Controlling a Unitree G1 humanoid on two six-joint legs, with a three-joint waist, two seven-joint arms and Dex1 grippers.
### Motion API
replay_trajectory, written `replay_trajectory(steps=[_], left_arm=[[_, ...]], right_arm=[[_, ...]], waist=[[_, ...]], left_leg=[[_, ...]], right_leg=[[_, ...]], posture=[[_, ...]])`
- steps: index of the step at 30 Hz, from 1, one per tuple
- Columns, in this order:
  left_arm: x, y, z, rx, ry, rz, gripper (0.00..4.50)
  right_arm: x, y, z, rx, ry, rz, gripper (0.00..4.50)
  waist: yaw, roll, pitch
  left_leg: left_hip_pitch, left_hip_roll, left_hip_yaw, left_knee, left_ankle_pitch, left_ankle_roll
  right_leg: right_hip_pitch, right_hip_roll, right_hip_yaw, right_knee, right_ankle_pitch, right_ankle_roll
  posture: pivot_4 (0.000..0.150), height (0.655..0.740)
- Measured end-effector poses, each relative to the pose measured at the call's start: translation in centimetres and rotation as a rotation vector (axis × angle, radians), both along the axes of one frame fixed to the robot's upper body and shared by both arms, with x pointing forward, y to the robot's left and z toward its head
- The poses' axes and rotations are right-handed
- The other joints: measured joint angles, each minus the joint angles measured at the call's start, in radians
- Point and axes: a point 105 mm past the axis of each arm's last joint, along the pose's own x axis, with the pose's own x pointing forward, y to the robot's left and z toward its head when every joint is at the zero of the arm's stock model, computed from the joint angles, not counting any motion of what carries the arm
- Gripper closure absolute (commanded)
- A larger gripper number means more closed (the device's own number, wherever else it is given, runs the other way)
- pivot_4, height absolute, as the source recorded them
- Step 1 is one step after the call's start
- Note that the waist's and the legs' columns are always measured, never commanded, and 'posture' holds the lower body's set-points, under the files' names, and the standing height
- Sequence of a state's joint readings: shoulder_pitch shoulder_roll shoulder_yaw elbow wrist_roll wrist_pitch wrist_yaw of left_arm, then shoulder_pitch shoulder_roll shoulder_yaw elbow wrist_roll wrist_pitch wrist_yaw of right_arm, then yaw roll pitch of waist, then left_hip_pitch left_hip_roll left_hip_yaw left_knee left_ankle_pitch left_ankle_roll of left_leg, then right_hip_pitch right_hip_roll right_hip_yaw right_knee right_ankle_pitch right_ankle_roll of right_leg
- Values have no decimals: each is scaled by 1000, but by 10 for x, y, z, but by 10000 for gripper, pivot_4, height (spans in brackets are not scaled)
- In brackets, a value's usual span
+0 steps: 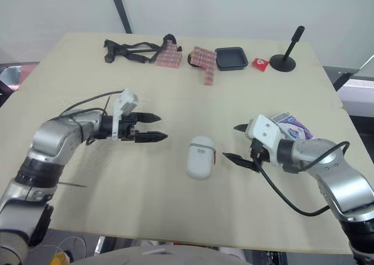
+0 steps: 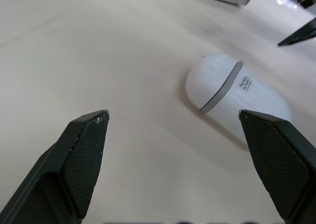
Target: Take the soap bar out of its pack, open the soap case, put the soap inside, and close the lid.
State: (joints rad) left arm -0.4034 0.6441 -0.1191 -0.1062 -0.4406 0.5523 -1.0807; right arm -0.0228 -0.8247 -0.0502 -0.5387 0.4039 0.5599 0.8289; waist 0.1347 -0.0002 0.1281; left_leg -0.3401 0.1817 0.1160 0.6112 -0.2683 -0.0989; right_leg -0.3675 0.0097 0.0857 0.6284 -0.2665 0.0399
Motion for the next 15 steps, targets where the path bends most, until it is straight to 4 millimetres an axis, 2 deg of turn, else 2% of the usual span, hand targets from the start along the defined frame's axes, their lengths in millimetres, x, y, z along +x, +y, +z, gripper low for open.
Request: replay_trajectory(steps=[4, 7, 15], left_arm=[[-17, 6, -13, 33, -139, -63, 81], [-22, 15, -19, 73, -213, -52, 81], [-25, 23, -31, 68, -234, 11, 81]], right_arm=[[-1, -6, -7, 6, 7, -64, 0], [-5, -7, -11, 21, 9, -96, 0], [-8, -7, -21, 52, 22, -158, 0]], waist=[[1, 0, 0], [-3, 0, 0], [-21, 0, 0]], left_leg=[[1, 0, 0, 0, 1, 0], [1, 0, 0, -1, 1, -1], [1, 0, 0, -1, 3, -2]], right_leg=[[-2, -3, -1, 2, 0, 0], [-3, -3, -1, 4, 0, 0], [-4, -4, -1, 6, 0, 0]], posture=[[1500, 7400], [1500, 7400], [1500, 7400]])
